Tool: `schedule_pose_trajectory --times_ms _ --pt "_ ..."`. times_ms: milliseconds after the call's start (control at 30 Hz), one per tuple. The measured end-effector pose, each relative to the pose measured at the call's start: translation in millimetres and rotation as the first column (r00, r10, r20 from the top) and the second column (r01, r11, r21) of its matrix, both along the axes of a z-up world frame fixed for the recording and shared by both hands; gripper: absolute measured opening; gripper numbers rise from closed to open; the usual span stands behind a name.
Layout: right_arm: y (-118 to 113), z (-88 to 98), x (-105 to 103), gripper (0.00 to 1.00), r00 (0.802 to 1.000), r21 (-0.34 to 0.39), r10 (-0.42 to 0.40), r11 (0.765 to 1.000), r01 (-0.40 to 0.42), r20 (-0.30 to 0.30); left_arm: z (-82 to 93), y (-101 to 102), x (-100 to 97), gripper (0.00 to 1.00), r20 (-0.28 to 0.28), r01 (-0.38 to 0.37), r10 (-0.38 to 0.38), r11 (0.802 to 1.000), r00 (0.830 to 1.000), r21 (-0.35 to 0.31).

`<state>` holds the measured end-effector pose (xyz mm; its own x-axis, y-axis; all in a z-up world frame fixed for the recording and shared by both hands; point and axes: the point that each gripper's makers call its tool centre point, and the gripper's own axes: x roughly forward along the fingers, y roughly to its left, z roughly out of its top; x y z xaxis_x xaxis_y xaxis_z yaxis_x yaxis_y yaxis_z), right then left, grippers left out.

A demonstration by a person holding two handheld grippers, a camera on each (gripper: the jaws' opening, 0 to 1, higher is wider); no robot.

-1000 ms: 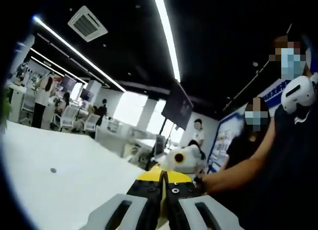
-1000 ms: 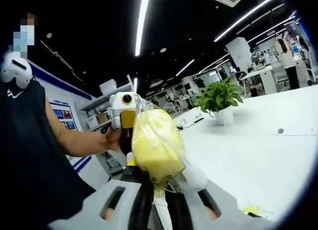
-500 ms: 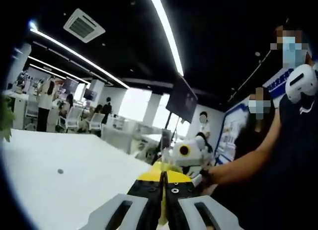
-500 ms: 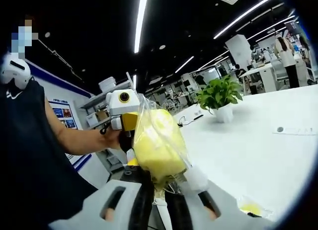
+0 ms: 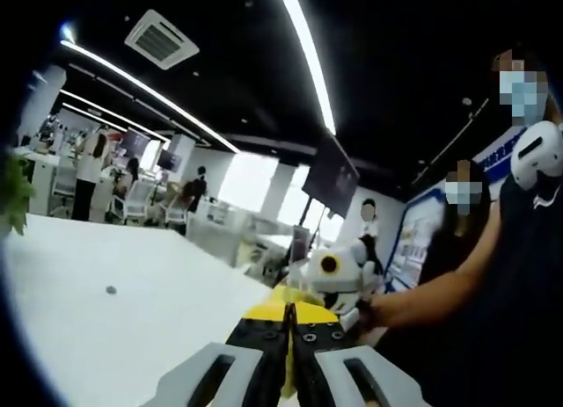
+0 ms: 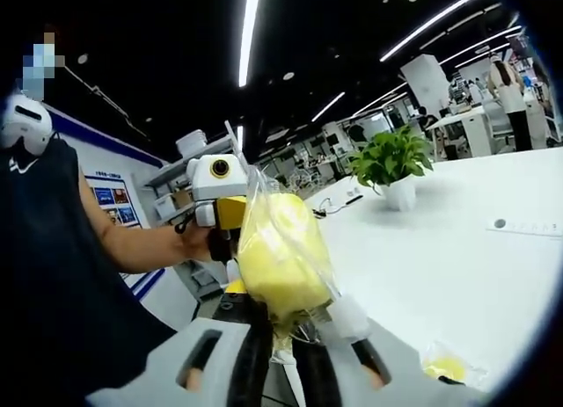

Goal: Compare the silicone blocks by pressing each to a similar depth, holding the contact briefly, and releasing to observe deformation and rebound differences across the visible hardness samples.

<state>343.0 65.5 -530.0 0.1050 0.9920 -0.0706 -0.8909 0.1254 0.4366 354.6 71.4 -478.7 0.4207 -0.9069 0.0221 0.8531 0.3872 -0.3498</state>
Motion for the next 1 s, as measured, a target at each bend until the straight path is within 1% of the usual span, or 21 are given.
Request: schedule_pose_trajectory --times_ms 33,100,167,233,300,400,433,467,500,533,567,667,867,900,967,1000 --pt "0.0 -1.1 0.1 0.03 1.000 -0.004 0.001 1.000 -0.001 -0.001 -1.1 0.4 -0.6 0.00 0.004 -0.005 0.005 1.000 1.000 0.002" --pt "0.8 -1.8 -1.1 0.03 1.000 -0.011 0.006 1.000 -0.006 -0.001 -2.4 1.7 -0.3 0.00 -0.013 -0.013 0.013 1.000 1.000 -0.010" --pt "1.2 -2.2 -1.4 0.03 1.000 -0.020 0.008 1.000 -0.008 0.008 -2.0 1.7 -0.4 0.00 -0.014 -0.016 0.015 1.000 1.000 -0.012" --pt "1.4 -2.7 -0.9 0.03 1.000 -0.025 0.010 1.000 -0.009 0.012 -2.8 2.4 0.2 0.00 -0.006 -0.017 0.017 1.000 1.000 0.005" --pt "1.3 -3.5 0.3 0.03 1.000 -0.025 0.008 1.000 -0.008 0.014 -3.0 2.6 2.0 0.00 -0.023 -0.015 0.016 1.000 1.000 0.012" --pt "1.5 -4.3 1.9 0.03 1.000 -0.026 0.002 1.000 -0.002 0.011 -4.4 2.7 3.2 0.00 -0.020 -0.020 0.021 1.000 1.000 0.019" --pt "1.5 -4.3 2.0 0.03 1.000 -0.026 0.001 1.000 0.000 0.009 -5.1 3.0 4.5 0.00 -0.051 -0.024 0.024 1.000 0.998 0.007" --pt "1.6 -3.8 1.9 0.03 1.000 -0.022 -0.001 1.000 0.001 0.005 -4.8 3.1 5.0 0.00 -0.054 -0.023 0.023 1.000 0.998 -0.001" --pt "1.7 -3.6 1.6 0.03 1.000 -0.021 -0.002 1.000 0.002 0.004 -4.3 3.0 4.2 0.00 -0.032 -0.024 0.024 1.000 0.999 0.003" --pt "1.7 -3.7 1.4 0.03 1.000 -0.022 -0.002 1.000 0.002 0.004 -4.2 2.5 3.1 0.00 0.000 -0.026 0.026 1.000 1.000 0.016" --pt "1.3 -4.1 1.2 0.03 1.000 -0.025 -0.004 1.000 0.004 0.005 -4.5 2.6 2.9 0.00 -0.006 -0.029 0.029 0.999 1.000 0.014" --pt "1.4 -3.7 -0.8 0.03 1.000 -0.026 -0.001 1.000 0.001 0.003 -4.7 2.7 1.8 0.00 0.003 -0.034 0.034 0.999 0.999 0.011" --pt "2.5 -4.2 -1.4 0.03 1.000 -0.025 -0.003 1.000 0.003 0.003 -4.9 4.1 1.6 0.00 0.021 -0.046 0.045 0.998 0.999 0.031" --pt "3.1 -3.5 -1.6 0.03 1.000 -0.026 -0.004 1.000 0.004 0.010 -4.5 4.7 1.4 0.00 0.020 -0.046 0.046 0.998 0.999 0.030" --pt "4.1 -2.2 -2.2 0.03 1.000 -0.027 0.000 1.000 0.000 0.009 -3.4 6.4 1.6 0.00 -0.019 -0.049 0.049 0.999 0.999 0.013" --pt "4.4 -1.7 -2.1 0.03 1.000 -0.027 0.001 1.000 0.000 0.010 -3.1 6.6 1.9 0.00 -0.022 -0.050 0.050 0.999 0.999 0.010"
